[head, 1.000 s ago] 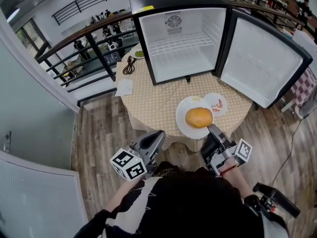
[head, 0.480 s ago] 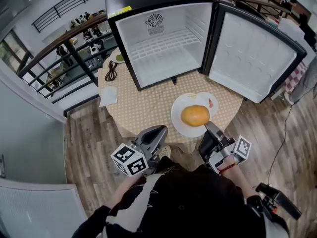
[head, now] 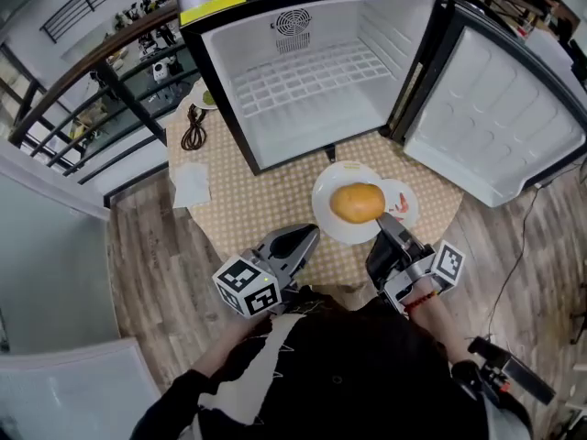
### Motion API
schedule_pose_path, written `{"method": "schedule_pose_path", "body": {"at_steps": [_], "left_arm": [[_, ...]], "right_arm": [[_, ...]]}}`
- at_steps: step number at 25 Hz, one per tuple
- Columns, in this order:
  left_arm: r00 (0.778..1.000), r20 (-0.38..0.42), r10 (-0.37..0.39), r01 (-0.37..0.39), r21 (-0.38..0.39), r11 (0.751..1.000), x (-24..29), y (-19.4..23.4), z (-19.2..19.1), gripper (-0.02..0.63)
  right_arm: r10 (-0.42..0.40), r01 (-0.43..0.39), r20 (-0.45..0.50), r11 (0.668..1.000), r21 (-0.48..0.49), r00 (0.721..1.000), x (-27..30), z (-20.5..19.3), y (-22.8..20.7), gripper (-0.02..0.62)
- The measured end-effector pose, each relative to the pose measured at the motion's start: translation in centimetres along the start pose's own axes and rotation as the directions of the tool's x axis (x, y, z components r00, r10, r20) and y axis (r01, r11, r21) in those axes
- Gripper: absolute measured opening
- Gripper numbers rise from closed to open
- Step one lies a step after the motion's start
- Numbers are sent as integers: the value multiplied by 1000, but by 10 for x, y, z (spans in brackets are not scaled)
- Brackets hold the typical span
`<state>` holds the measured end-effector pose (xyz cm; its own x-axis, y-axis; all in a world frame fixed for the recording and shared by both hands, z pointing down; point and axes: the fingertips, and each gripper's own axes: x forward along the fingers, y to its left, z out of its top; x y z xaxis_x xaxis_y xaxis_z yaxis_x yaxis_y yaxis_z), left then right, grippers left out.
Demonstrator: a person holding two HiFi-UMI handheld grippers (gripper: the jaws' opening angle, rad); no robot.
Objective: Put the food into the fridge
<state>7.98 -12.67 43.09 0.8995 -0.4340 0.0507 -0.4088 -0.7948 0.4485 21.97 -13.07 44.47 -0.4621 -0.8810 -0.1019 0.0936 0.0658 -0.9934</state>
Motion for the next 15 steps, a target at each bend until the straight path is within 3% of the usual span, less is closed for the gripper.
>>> {"method": "schedule_pose_path", "body": {"at_steps": [3,8,15], "left_arm": [[1000,-14,1,-1,-11,1000,8,21,2,14],[998,-64,18,-14,53,998,17,50,6,14],[998,-59,8,-8,6,1000,24,79,15,14]], "right_arm": [[-4,5,-7,1000,21,1000,28,3,-9,23],[-34,35,-33,999,23,999,72,6,-23,23],[-77,78,-49,996,32,996,122,8,-37,23]]}}
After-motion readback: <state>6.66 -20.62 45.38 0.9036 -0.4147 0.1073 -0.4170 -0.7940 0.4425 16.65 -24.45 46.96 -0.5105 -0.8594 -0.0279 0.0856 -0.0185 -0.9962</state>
